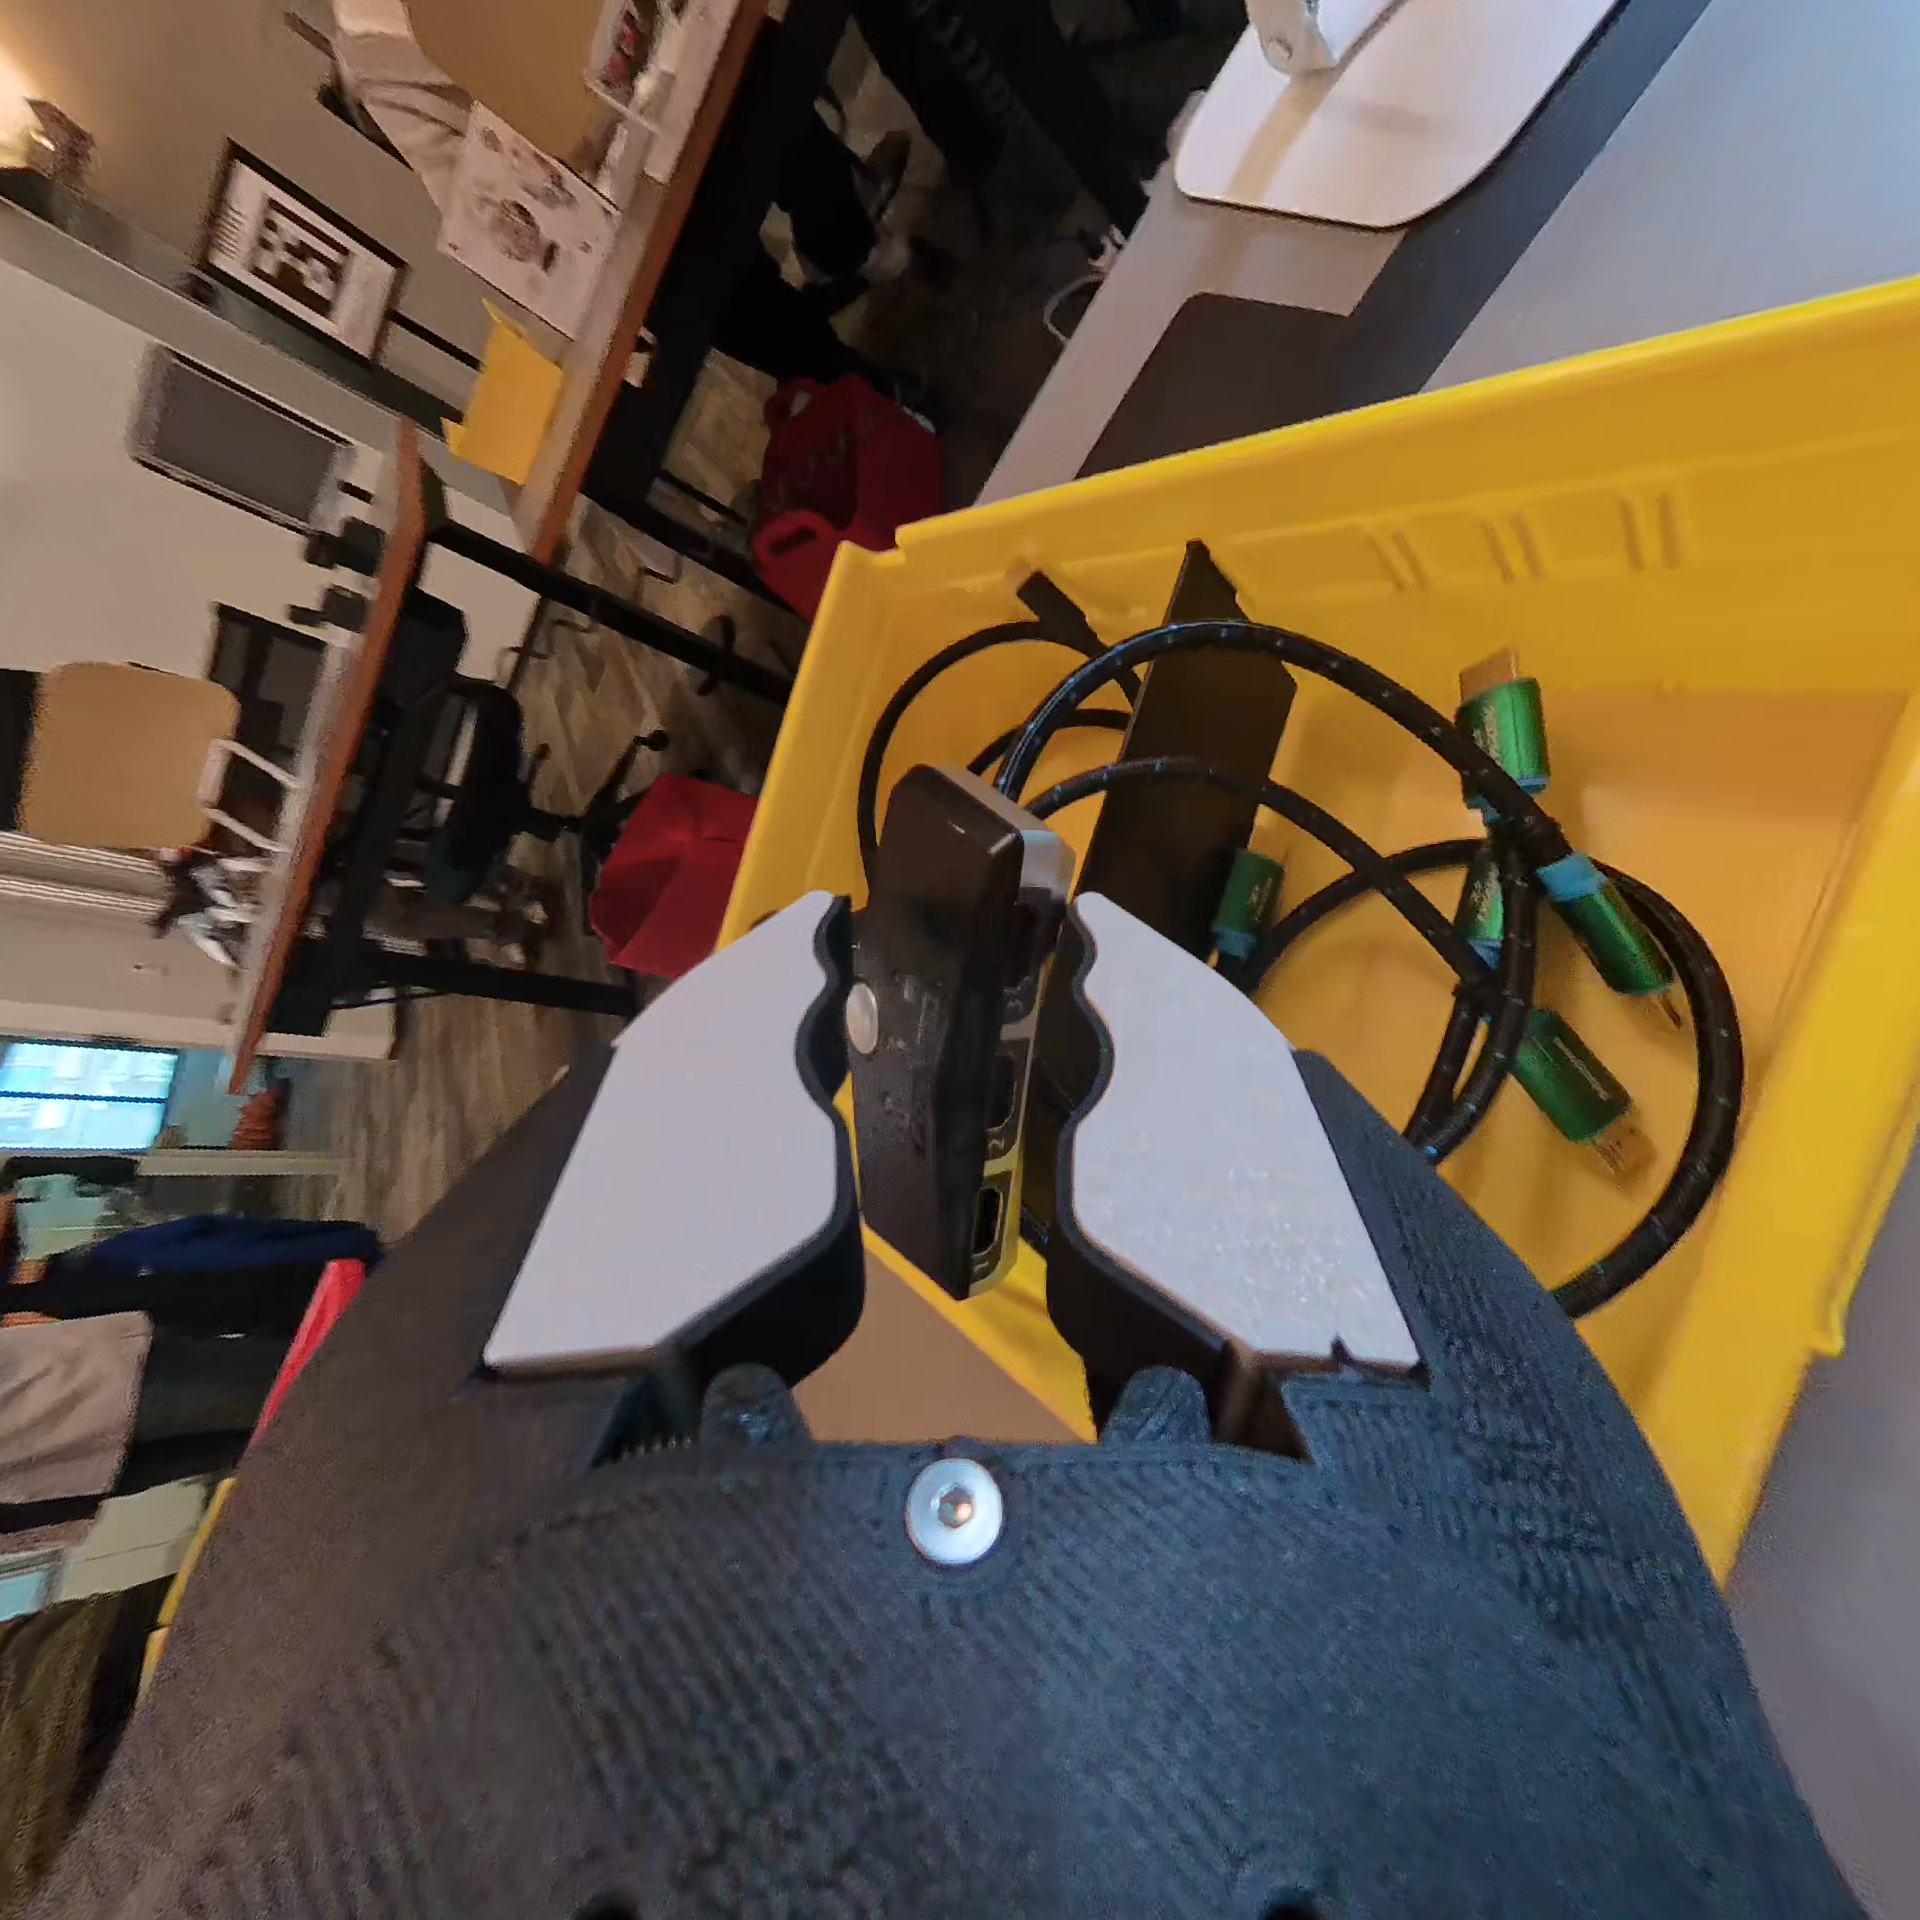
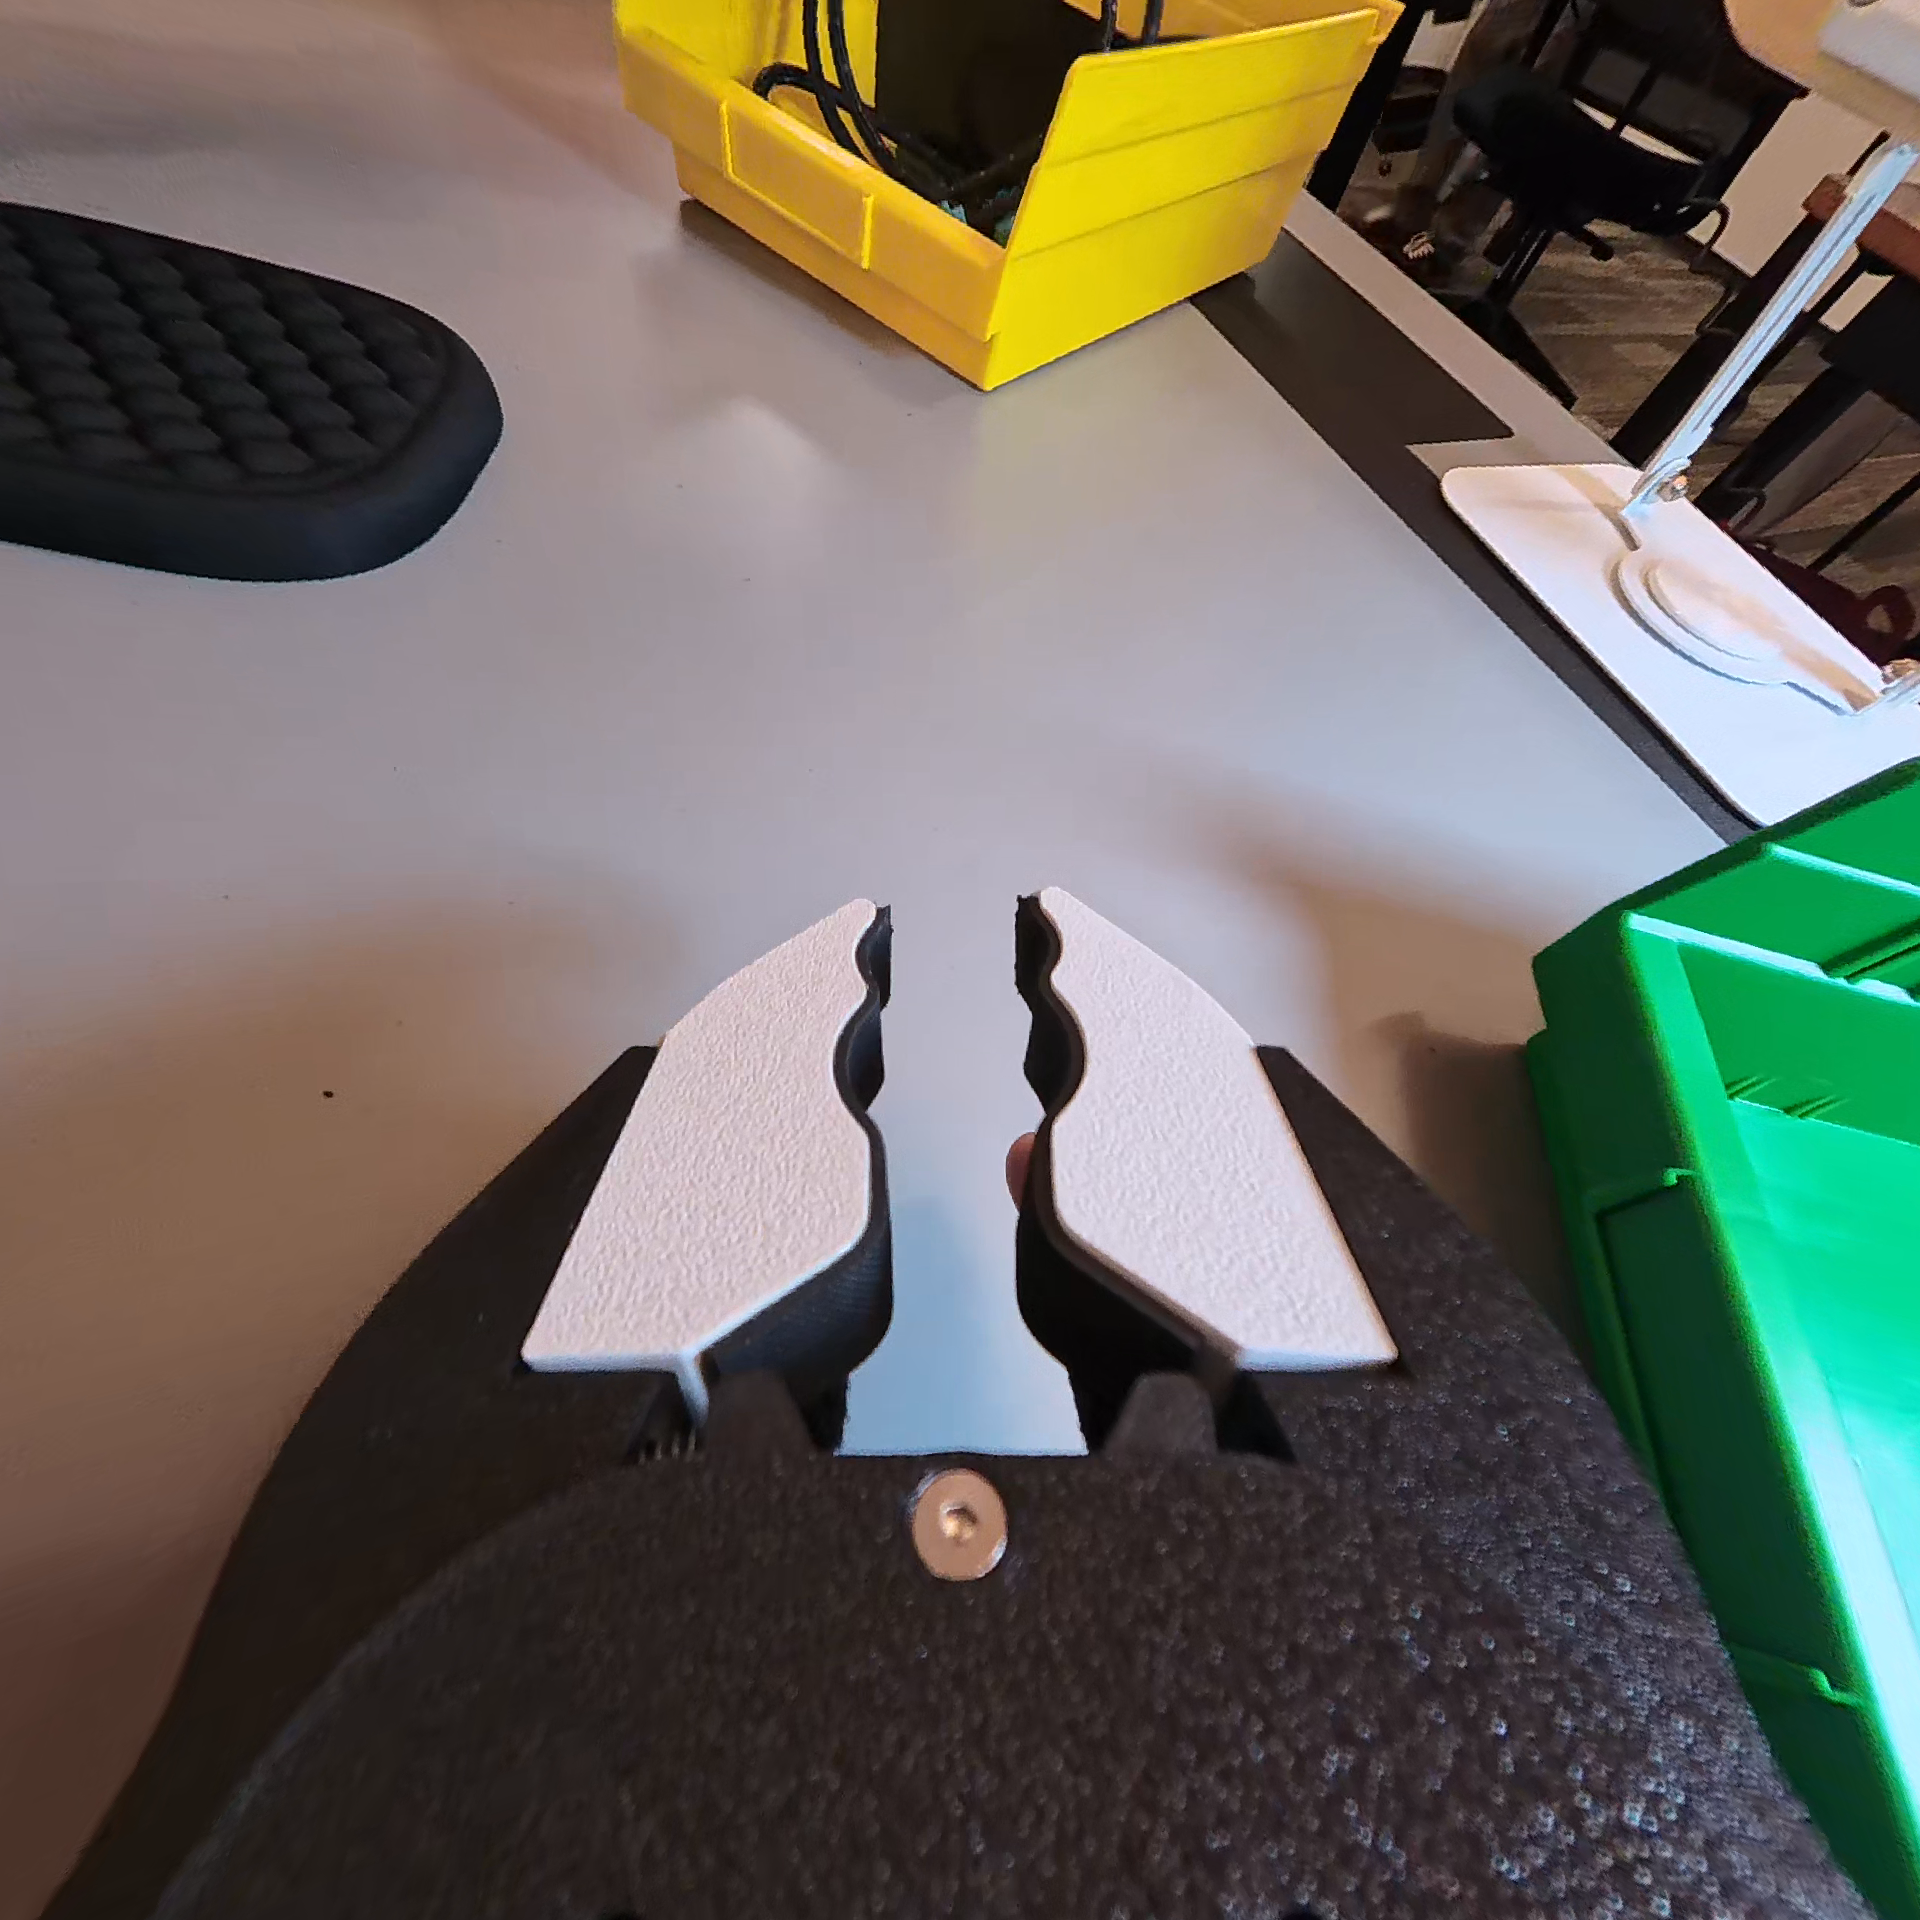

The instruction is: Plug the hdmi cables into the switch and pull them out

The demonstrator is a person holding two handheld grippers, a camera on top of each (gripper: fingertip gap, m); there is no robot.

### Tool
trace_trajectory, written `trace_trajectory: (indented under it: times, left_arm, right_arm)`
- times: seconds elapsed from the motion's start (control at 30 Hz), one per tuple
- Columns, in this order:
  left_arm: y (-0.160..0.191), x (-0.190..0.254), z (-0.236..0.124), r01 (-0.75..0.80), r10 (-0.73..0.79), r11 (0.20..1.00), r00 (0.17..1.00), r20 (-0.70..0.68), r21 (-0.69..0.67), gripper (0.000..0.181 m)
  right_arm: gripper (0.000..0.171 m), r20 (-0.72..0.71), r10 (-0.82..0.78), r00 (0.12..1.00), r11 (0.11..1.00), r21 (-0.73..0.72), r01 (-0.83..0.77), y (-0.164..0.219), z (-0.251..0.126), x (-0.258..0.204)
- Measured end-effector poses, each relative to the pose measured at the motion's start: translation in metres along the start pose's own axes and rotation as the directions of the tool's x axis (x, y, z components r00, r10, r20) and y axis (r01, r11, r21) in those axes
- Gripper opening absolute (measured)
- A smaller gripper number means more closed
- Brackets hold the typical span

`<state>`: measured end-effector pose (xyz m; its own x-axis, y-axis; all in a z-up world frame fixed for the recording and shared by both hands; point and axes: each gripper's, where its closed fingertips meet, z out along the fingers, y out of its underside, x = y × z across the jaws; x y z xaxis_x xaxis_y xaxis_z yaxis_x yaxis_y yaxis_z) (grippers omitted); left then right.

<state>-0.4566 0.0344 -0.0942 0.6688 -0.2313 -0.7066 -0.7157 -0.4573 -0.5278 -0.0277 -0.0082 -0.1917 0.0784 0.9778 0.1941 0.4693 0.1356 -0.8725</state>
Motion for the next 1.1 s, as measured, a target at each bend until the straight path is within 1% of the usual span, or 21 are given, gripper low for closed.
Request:
trace_trajectory:
  times: [0.07, 0.17, 0.3, 0.4, 0.47, 0.53, 0.6, 0.7, 0.77, 0.87, 1.0, 1.1]
  left_arm:
    - [0.007, -0.004, -0.003, 0.042, -0.043, 0.999, 0.997, -0.058, -0.018, 0.041]
    - [0.019, -0.015, -0.011, 0.078, -0.081, 0.996, 0.992, -0.094, -0.034, 0.041]
    - [0.039, -0.031, -0.018, 0.098, -0.101, 0.993, 0.993, -0.053, -0.067, 0.039]
    - [0.058, -0.031, -0.013, 0.047, -0.047, 0.991, 0.999, 0.010, -0.126, 0.041]
    - [0.065, -0.031, -0.006, 0.041, -0.033, 0.991, 0.997, 0.065, -0.129, 0.039]
    - [0.072, -0.033, 0.001, 0.025, -0.006, 0.989, 0.991, 0.131, -0.146, 0.036]
    - [0.082, -0.039, 0.007, 0.004, 0.035, 0.981, 0.981, 0.192, -0.196, 0.027]
    - [0.086, -0.051, 0.008, 0.008, 0.050, 0.972, 0.969, 0.242, -0.234, 0.023]
    - [0.077, -0.060, 0.003, 0.004, 0.055, 0.975, 0.964, 0.260, -0.222, 0.022]
    - [0.051, -0.077, -0.015, -0.076, 0.134, 0.976, 0.949, 0.285, -0.206, 0.022]
    - [0.001, -0.096, -0.050, -0.192, 0.237, 0.967, 0.921, 0.310, -0.167, 0.021]
    - [-0.046, -0.111, -0.086, -0.293, 0.320, 0.947, 0.875, 0.362, -0.129, 0.021]
  right_arm:
    - [0.023, 0.001, 0.002, 1.000, 1.000, -0.008, -0.002, 0.002, 0.001, 0.000]
    - [0.023, 0.008, 0.009, 1.000, 1.000, -0.019, -0.009, 0.005, 0.002, 0.000]
    - [0.023, 0.022, 0.025, 0.999, 0.999, -0.036, -0.025, 0.010, 0.006, 0.000]
    - [0.023, 0.031, 0.036, 0.999, 0.998, -0.047, -0.035, 0.013, 0.010, -0.001]
    - [0.023, 0.032, 0.037, 0.999, 0.998, -0.053, -0.035, 0.014, 0.011, -0.002]
    - [0.023, 0.030, 0.040, 0.999, 0.997, -0.061, -0.038, 0.016, 0.012, -0.002]
    - [0.023, 0.027, 0.047, 0.999, 0.997, -0.065, -0.045, 0.018, 0.012, -0.001]
    - [0.023, 0.022, 0.056, 0.998, 0.997, -0.061, -0.055, 0.017, 0.011, 0.001]
    - [0.023, 0.020, 0.061, 0.998, 0.997, -0.056, -0.059, 0.017, 0.010, 0.002]
    - [0.023, 0.023, 0.062, 0.998, 0.997, -0.042, -0.061, 0.014, 0.010, 0.003]
    - [0.023, 0.018, 0.039, 0.999, 0.999, -0.008, -0.038, 0.004, 0.007, 0.002]
    - [0.023, 0.007, 0.010, 1.000, 0.999, 0.040, -0.010, -0.012, 0.001, 0.002]
